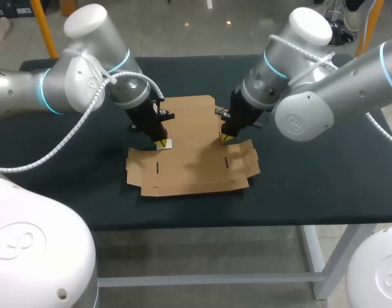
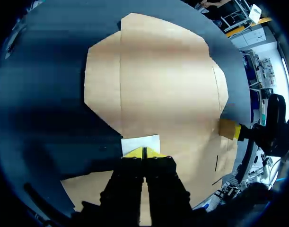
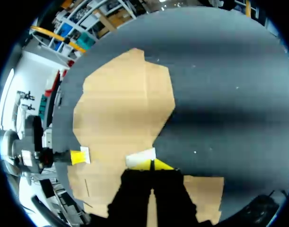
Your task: Assemble the packaging by folding the flat box into shape, placing the metal phone stand inside, and closing the box properly
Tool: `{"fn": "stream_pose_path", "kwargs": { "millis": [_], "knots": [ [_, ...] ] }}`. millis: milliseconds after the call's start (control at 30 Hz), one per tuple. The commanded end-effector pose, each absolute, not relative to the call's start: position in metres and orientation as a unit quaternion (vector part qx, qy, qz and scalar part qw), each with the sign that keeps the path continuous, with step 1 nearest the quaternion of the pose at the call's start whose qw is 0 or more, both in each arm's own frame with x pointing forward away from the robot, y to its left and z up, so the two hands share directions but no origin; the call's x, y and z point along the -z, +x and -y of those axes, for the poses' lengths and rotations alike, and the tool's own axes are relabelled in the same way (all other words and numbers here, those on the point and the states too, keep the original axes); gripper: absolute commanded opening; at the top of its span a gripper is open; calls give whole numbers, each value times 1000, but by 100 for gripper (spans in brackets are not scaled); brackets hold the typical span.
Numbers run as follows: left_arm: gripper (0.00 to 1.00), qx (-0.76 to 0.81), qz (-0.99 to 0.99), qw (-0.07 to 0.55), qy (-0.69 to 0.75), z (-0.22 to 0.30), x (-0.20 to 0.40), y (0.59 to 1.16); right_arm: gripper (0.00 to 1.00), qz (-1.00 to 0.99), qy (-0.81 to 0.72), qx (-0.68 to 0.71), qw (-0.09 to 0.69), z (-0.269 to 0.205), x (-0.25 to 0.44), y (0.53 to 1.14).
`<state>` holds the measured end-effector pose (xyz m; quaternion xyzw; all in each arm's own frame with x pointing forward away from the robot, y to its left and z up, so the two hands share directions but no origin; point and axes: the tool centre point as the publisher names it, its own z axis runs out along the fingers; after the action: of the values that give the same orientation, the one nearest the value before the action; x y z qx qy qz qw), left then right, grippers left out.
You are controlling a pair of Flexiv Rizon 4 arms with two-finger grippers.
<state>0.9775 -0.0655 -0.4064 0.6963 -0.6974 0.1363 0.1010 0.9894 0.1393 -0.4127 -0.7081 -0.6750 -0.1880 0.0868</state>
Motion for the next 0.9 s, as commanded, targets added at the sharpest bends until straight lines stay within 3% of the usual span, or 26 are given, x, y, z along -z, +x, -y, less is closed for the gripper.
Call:
{"fn": "stream_pose_path", "kwargs": {
  "millis": [33,900],
  "knots": [
    [0,-132,699,100,696,68,409,978,0,680,-704,188,83,-147,416,992],
    [0,-145,715,83,679,66,423,973,0,702,-686,171,84,-162,436,990]
  ]
}}
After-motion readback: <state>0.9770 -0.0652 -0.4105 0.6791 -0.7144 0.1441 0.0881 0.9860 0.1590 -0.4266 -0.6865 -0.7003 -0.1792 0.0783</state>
